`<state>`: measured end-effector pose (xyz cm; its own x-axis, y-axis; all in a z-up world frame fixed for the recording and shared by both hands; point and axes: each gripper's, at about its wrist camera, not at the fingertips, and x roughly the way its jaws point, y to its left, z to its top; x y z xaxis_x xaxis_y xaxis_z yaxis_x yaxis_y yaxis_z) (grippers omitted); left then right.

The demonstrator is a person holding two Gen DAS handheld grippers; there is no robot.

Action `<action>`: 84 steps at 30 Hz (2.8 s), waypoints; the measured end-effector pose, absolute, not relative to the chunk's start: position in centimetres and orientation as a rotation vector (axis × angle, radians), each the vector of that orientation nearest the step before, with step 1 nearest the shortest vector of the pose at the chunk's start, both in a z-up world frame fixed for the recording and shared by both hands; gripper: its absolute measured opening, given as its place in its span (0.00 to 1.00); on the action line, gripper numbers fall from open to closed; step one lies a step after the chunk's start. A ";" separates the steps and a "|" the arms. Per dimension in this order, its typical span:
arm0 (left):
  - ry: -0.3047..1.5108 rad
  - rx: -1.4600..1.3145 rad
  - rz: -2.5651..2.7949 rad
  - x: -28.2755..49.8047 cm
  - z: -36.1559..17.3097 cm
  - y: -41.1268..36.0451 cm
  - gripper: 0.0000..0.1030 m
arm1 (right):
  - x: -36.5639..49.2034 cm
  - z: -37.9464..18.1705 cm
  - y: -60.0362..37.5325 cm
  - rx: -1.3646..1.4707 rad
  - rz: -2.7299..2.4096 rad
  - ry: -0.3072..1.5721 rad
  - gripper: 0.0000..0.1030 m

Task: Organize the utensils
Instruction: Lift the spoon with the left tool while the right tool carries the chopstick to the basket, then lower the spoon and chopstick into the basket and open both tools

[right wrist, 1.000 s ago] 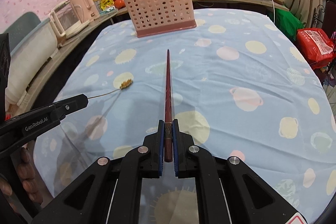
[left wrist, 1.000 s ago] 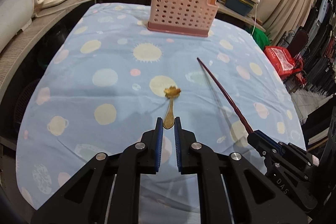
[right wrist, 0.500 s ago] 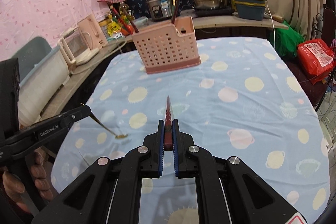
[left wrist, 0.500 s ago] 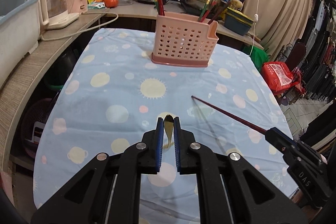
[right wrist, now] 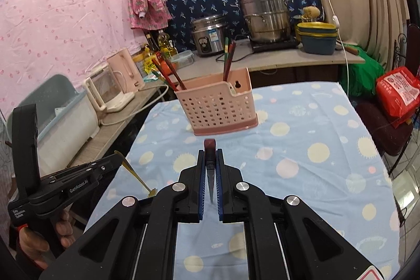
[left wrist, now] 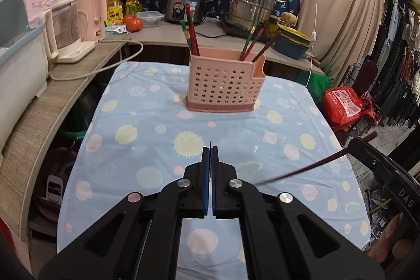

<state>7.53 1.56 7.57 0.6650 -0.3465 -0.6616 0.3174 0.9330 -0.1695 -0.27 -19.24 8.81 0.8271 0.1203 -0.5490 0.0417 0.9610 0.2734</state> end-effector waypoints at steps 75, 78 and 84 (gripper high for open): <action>0.626 0.025 -0.220 23.8 12.2 -4.7 0.45 | 17.9 11.6 -20.1 0.226 0.013 0.512 0.43; 0.637 0.033 -0.205 22.4 12.0 -4.3 0.45 | 16.5 11.5 -19.4 0.195 0.006 0.533 0.43; 0.653 0.068 -0.163 19.8 11.3 -3.7 0.50 | 14.0 11.1 -18.6 0.153 -0.020 0.565 0.48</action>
<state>19.77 -3.73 11.35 0.7818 -0.1297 -0.6099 0.1726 0.9849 0.0118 13.96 -18.63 11.08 0.8446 0.0233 -0.5349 0.0609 0.9884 0.1392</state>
